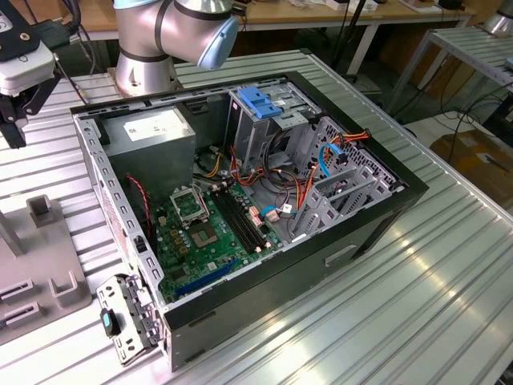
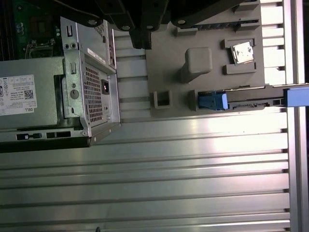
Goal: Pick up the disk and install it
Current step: 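Reach for the disk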
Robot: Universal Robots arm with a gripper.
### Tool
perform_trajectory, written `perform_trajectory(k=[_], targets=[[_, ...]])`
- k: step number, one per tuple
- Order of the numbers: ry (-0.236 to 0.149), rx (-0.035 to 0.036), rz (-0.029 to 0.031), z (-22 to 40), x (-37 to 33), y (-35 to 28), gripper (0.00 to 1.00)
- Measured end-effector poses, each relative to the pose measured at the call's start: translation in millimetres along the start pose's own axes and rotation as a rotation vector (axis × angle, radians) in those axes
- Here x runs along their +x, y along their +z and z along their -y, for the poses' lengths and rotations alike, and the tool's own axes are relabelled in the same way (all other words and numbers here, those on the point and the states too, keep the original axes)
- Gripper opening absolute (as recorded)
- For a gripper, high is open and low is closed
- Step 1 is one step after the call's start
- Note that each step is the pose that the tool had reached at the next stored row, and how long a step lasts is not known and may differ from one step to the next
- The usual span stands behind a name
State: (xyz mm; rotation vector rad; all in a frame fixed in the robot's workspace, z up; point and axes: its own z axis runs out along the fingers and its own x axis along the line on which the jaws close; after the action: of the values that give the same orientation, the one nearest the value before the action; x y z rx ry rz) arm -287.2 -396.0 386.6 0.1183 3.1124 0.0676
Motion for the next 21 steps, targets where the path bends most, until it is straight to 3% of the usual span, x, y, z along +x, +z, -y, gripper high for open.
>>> perform_trajectory(k=[9,12,21], targets=[[0.0,0.0001,-0.0001,0.2,3.3,-0.1,0.11],[0.0,0.0,0.0,0.7,9.1,0.0,0.11],[0.0,0.0,0.0,0.2,10.2,0.0,0.11]])
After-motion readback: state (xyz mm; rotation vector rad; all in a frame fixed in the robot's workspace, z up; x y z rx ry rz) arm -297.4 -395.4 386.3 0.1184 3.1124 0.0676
